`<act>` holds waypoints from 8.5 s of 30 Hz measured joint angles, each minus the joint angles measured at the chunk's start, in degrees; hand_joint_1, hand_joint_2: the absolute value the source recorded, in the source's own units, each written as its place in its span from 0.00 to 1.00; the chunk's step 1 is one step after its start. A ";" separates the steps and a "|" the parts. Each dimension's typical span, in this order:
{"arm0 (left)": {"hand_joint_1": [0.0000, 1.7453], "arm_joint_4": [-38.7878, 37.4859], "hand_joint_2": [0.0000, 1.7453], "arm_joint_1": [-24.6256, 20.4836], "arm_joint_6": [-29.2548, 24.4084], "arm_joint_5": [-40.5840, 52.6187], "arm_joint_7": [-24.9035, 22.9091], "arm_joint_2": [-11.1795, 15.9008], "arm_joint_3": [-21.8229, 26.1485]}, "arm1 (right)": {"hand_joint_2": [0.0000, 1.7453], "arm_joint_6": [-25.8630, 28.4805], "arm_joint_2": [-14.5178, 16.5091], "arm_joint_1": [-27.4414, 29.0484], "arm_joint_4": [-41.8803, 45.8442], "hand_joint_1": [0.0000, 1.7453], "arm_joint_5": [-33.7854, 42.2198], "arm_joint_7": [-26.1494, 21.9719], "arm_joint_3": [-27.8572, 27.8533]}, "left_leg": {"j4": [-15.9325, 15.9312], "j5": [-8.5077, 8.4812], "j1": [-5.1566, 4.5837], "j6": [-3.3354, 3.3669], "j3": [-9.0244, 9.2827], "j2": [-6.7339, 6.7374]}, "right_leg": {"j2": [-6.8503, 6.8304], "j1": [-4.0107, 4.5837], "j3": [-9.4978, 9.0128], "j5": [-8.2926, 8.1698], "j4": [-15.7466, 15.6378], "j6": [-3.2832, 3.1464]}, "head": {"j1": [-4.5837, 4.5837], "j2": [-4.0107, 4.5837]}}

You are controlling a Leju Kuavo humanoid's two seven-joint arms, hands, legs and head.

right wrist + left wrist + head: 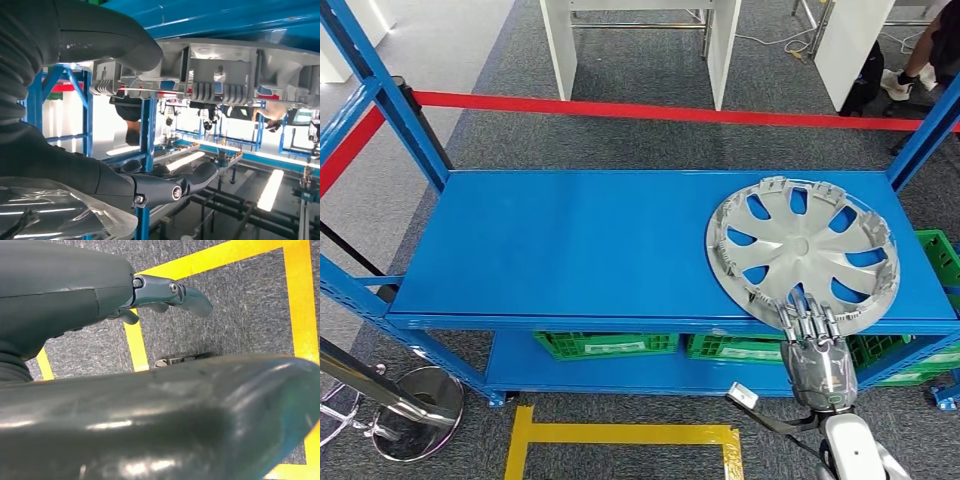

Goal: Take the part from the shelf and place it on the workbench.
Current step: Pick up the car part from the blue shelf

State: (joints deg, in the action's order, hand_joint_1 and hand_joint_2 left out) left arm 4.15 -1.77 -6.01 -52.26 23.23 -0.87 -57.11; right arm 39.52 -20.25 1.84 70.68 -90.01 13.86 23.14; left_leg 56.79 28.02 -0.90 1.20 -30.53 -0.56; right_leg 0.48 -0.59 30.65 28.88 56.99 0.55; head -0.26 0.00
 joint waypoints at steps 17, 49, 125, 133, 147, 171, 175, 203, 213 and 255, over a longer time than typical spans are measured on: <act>0.00 0.02 0.00 0.00 0.01 -0.17 0.00 0.00 0.00 | 1.00 0.00 0.56 -0.09 -1.01 0.00 0.00 -1.15 -1.09 | 0.00 0.00 0.00 0.00 0.00 0.00 | 0.00 0.00 0.00 0.00 0.00 0.00 | 0.01 0.00; 0.00 0.09 0.00 0.01 0.22 -0.26 0.00 0.00 -0.98 | 1.00 0.00 1.88 -1.91 -6.84 0.00 0.02 -3.57 -4.08 | 0.00 0.00 0.00 0.00 0.00 0.00 | 0.00 0.00 0.00 0.00 0.00 0.00 | 0.00 0.00; 0.00 0.28 0.00 0.01 0.38 -2.08 -0.61 0.00 -2.11 | 1.00 0.04 5.67 -4.79 -7.20 1.00 0.05 -5.12 -8.38 | 0.00 0.00 0.00 0.00 -0.02 -0.03 | -0.04 0.00 0.01 0.00 0.01 0.00 | 0.01 0.00; 0.00 0.28 0.00 0.16 0.37 -3.20 -0.45 0.00 -2.39 | 1.00 0.09 3.29 -1.54 9.18 1.00 0.04 -2.78 -8.05 | 0.00 0.00 0.00 0.00 -0.06 -0.03 | -0.04 0.00 0.06 0.00 0.01 0.00 | 0.02 0.00; 0.00 0.28 0.00 0.32 0.19 -3.61 -0.32 -0.04 -2.43 | 1.00 0.07 9.71 4.09 30.92 1.00 0.00 -31.35 -16.99 | -0.01 0.00 0.01 0.00 -0.09 -0.07 | -0.09 0.02 0.08 0.02 0.02 0.00 | 0.01 0.00; 0.00 0.28 0.00 0.36 -0.14 -3.81 -0.96 -0.03 -2.80 | 1.00 0.04 13.41 5.19 36.13 1.00 -0.02 -29.53 -16.68 | 0.00 0.00 0.01 0.00 -0.09 -0.07 | -0.05 0.01 0.07 0.01 0.03 0.01 | 0.01 0.00; 0.00 0.28 0.00 0.35 -0.20 -3.70 -0.70 -0.02 -2.82 | 1.00 0.04 13.41 5.17 36.45 1.00 -0.02 -28.59 -16.07 | 0.00 0.00 0.01 0.00 -0.09 -0.07 | -0.05 0.01 0.07 0.01 0.03 0.01 | 0.00 0.00; 0.00 0.28 0.00 0.42 1.03 -6.10 -3.21 0.67 -3.25 | 1.00 0.04 13.41 5.20 37.41 1.00 -0.02 -26.69 -15.48 | 0.61 0.27 -0.31 0.55 -0.32 -0.09 | -0.07 -0.22 0.06 -0.09 -0.03 0.50 | -0.01 0.00; 0.00 0.25 0.00 0.72 4.38 -10.61 -8.77 1.20 -0.76 | 1.00 0.02 13.41 5.26 37.69 1.00 -0.02 -25.12 -14.71 | -0.15 -1.39 0.32 2.06 -0.98 0.15 | -0.24 -0.63 6.55 7.45 15.74 2.15 | 0.39 0.00; 0.00 -1.03 0.00 0.33 4.49 -7.80 -9.39 2.26 -1.38 | 1.00 0.02 13.23 5.80 40.38 1.00 -0.05 -23.80 -12.84 | 7.71 2.38 0.65 -1.90 -7.82 0.44 | -0.84 -0.60 -1.86 1.77 -0.27 -0.75 | 0.20 0.00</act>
State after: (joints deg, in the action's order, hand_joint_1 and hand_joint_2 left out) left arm 3.13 -1.44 -1.52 -60.06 13.85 1.38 -58.49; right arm 39.54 -7.02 7.64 111.06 -90.06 -9.94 10.29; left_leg 64.50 30.40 -0.25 -0.70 -38.35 -0.12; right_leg -0.36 -1.18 28.79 30.65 56.72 -0.20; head -0.06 0.00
